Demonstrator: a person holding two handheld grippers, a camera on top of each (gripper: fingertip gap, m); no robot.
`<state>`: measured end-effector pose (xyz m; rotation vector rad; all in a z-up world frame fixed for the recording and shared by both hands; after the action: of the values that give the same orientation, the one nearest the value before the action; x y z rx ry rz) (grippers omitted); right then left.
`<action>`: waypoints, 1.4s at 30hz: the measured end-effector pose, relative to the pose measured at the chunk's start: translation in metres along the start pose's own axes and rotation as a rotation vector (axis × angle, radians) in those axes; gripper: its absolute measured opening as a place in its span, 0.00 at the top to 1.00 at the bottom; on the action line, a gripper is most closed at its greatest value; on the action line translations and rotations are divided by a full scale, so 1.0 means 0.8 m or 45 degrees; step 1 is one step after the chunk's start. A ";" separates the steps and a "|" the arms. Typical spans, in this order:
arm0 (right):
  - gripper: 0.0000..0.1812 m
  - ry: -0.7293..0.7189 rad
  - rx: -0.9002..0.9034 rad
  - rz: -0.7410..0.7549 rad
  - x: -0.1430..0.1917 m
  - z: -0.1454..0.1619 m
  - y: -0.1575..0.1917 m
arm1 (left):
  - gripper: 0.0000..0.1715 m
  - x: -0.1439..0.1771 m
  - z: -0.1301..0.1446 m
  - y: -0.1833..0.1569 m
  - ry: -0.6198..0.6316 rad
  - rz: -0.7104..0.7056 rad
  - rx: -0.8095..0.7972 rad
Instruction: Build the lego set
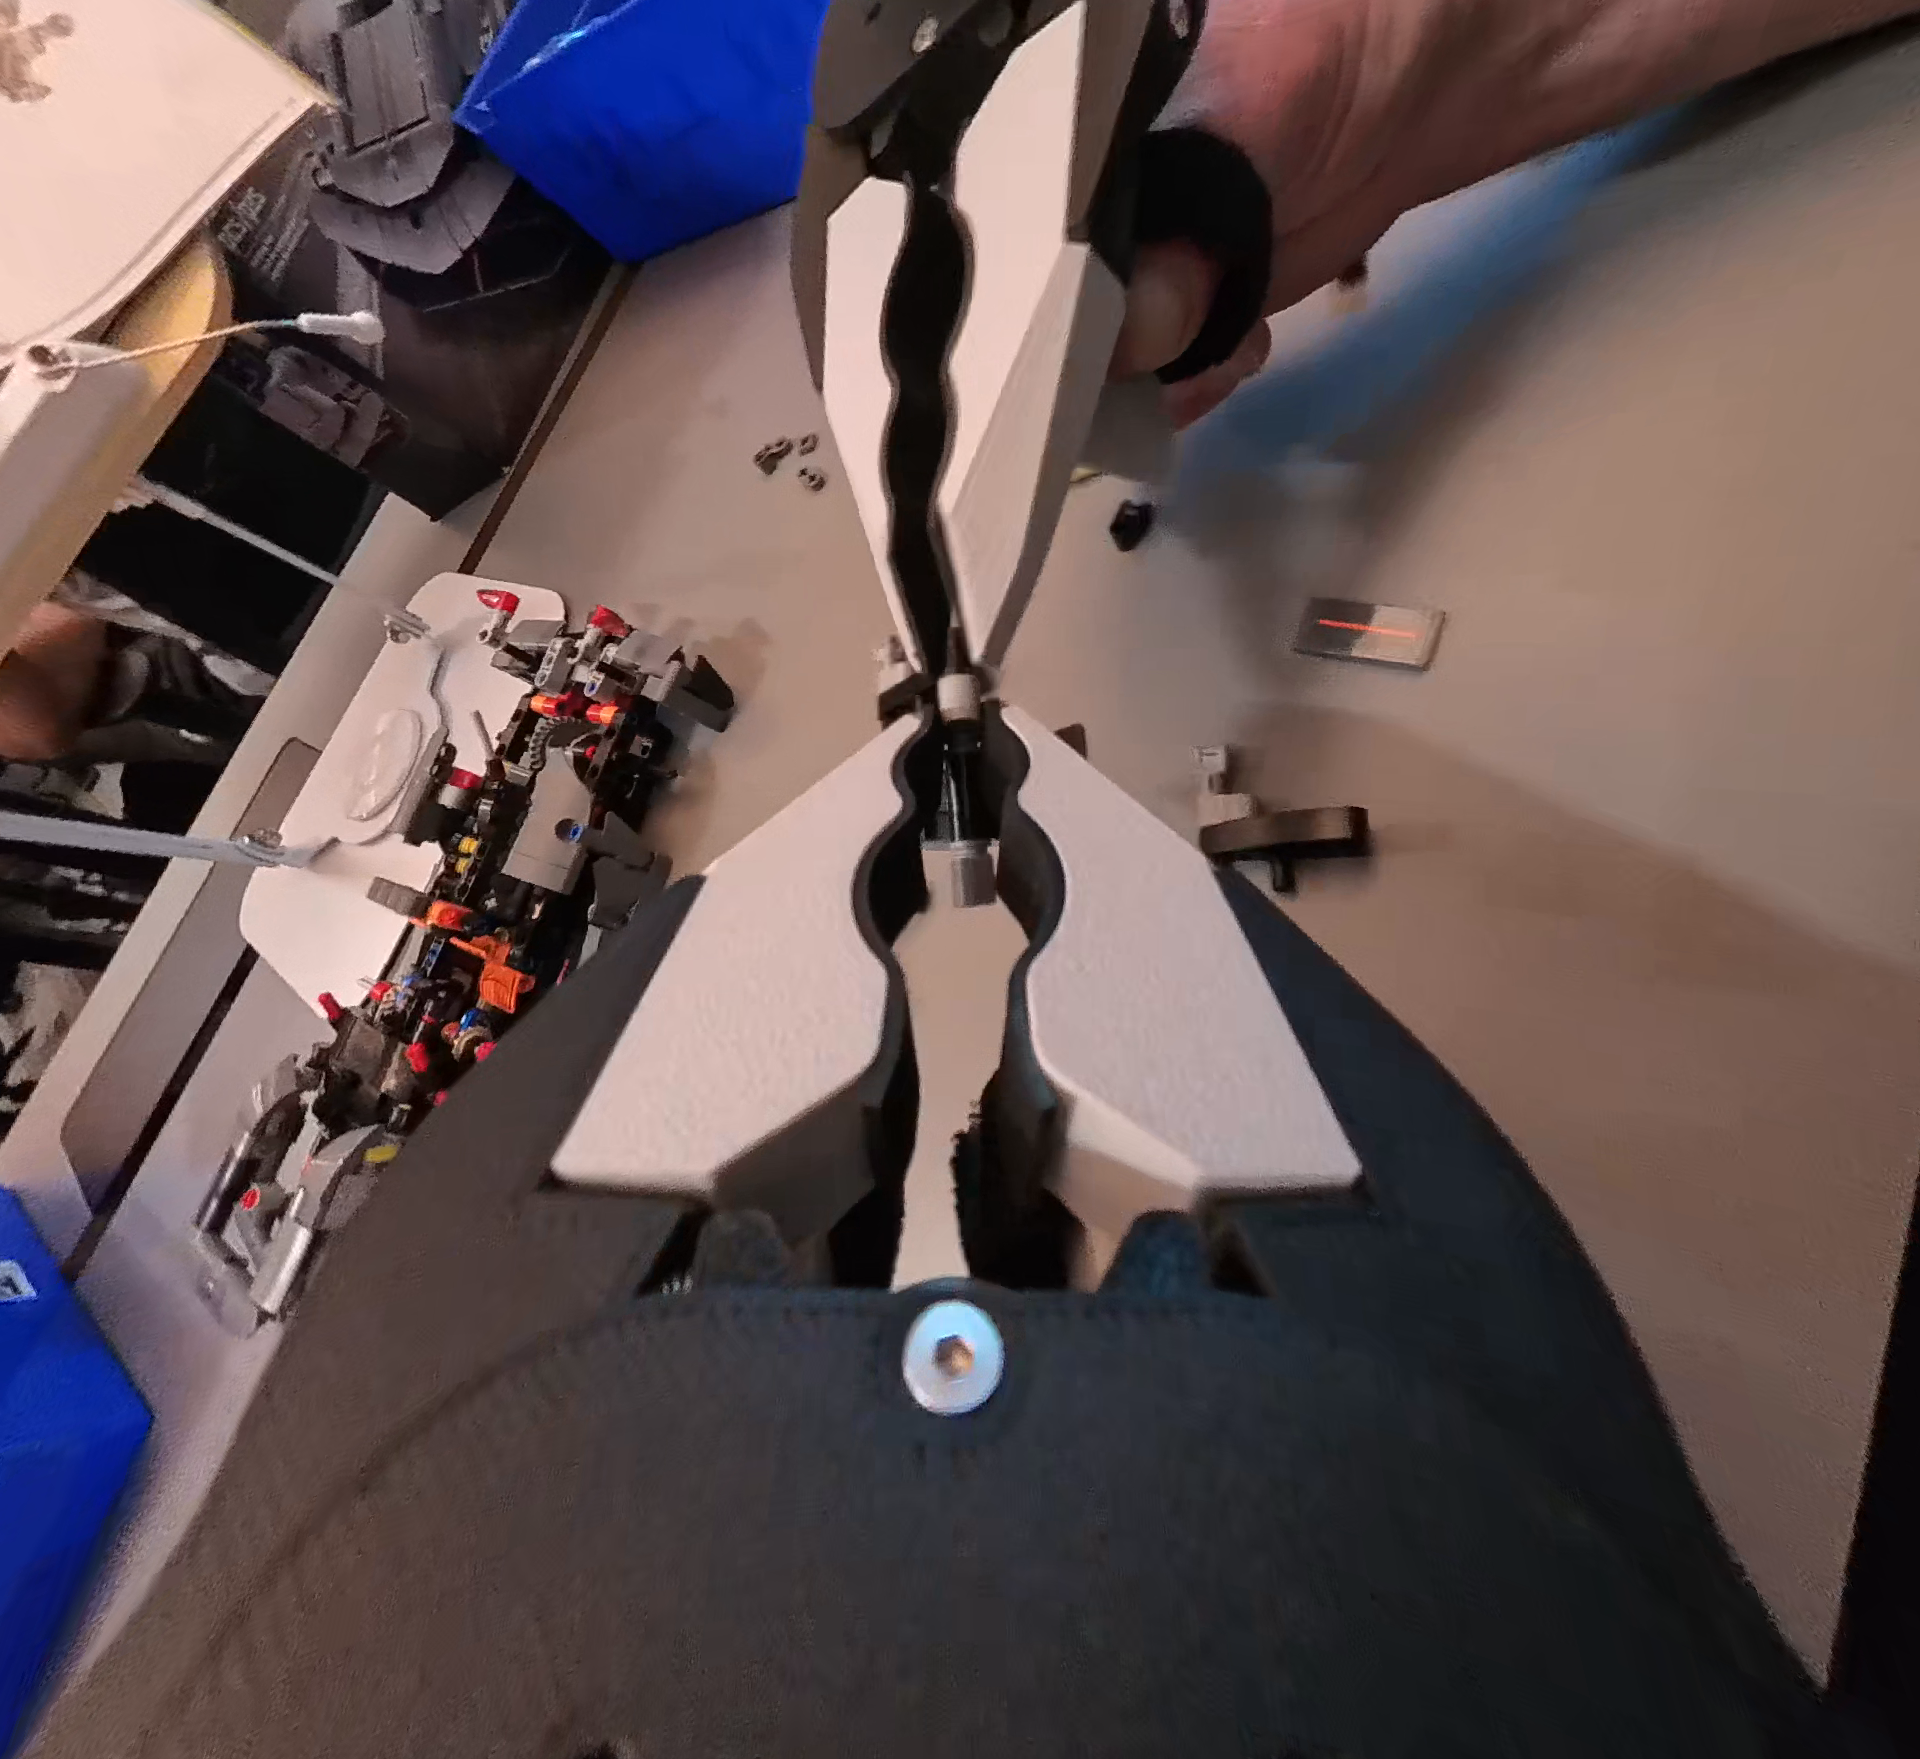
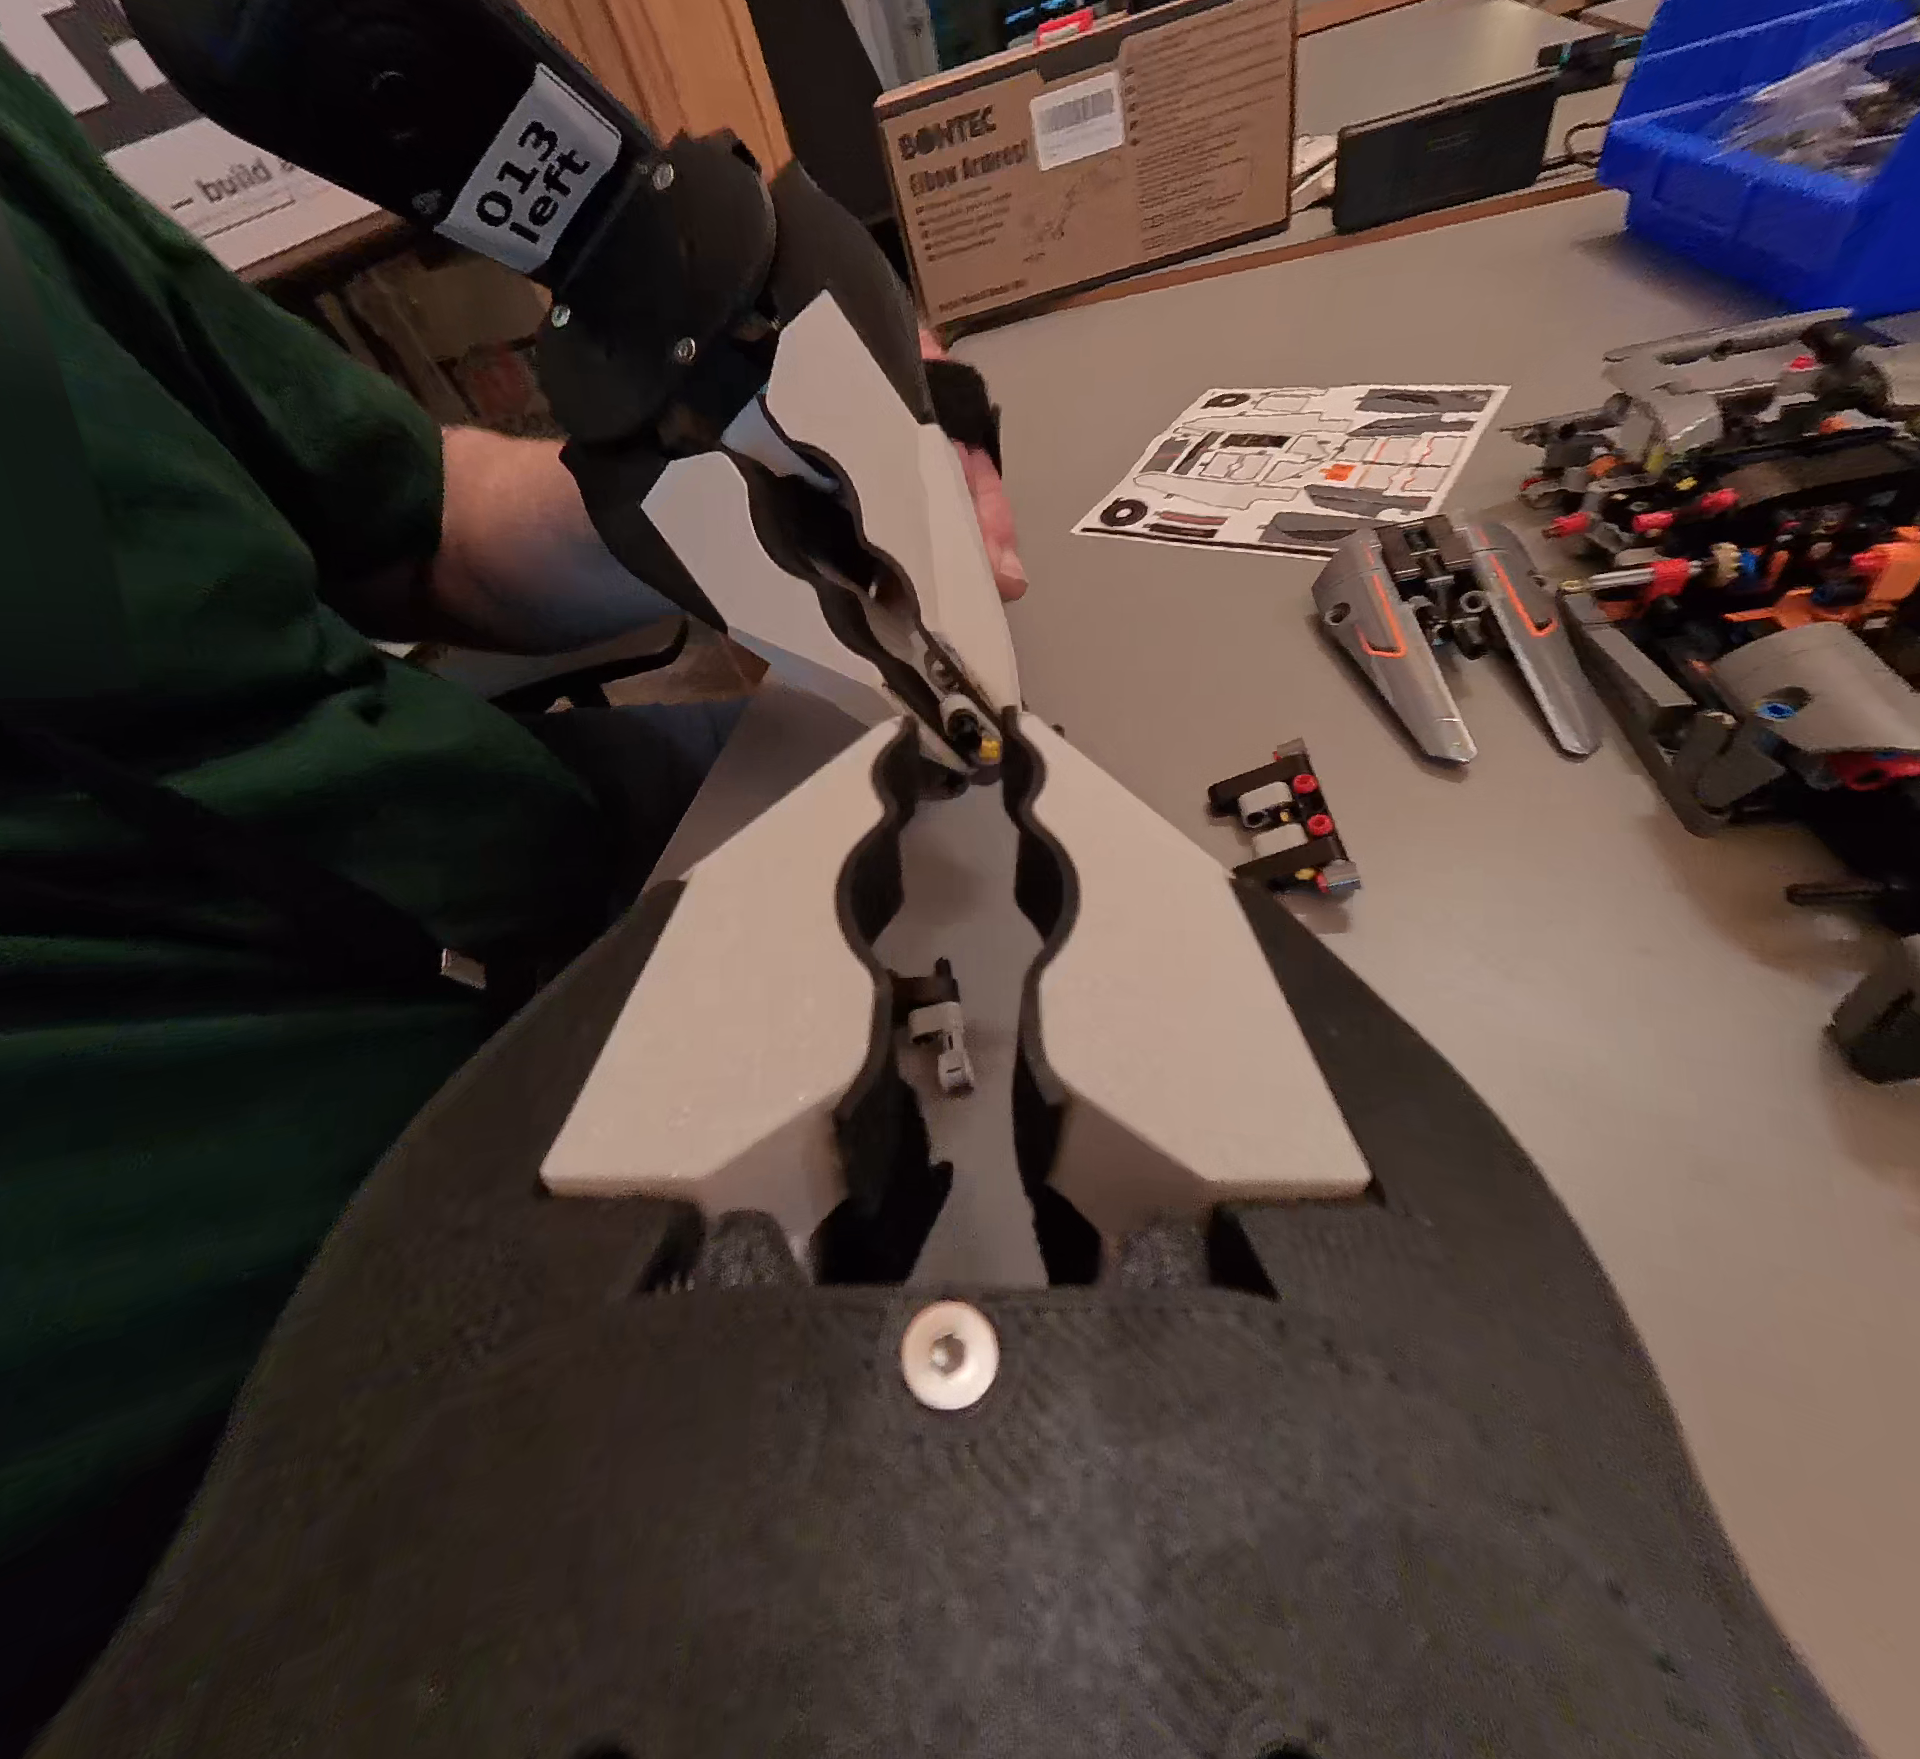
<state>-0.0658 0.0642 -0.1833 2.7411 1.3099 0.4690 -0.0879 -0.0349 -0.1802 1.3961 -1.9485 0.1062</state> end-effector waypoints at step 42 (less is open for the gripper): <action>0.89 0.730 0.010 1.222 0.241 0.100 -0.094 | 0.87 -0.004 0.099 0.002 0.161 -0.032 0.626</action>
<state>0.0156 0.2658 -0.2269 3.1855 -0.1220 1.3518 -0.1292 -0.0680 -0.2397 1.6727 -1.8706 0.6841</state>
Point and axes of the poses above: each gripper's, where its closed fingertips meet, x back along the fingers, z out of its underside, y = z × x across the jaws, the point moved 6 cm from there along x, back along the fingers, and after that the axes turned 14 degrees about z, right-handed, at the moved point
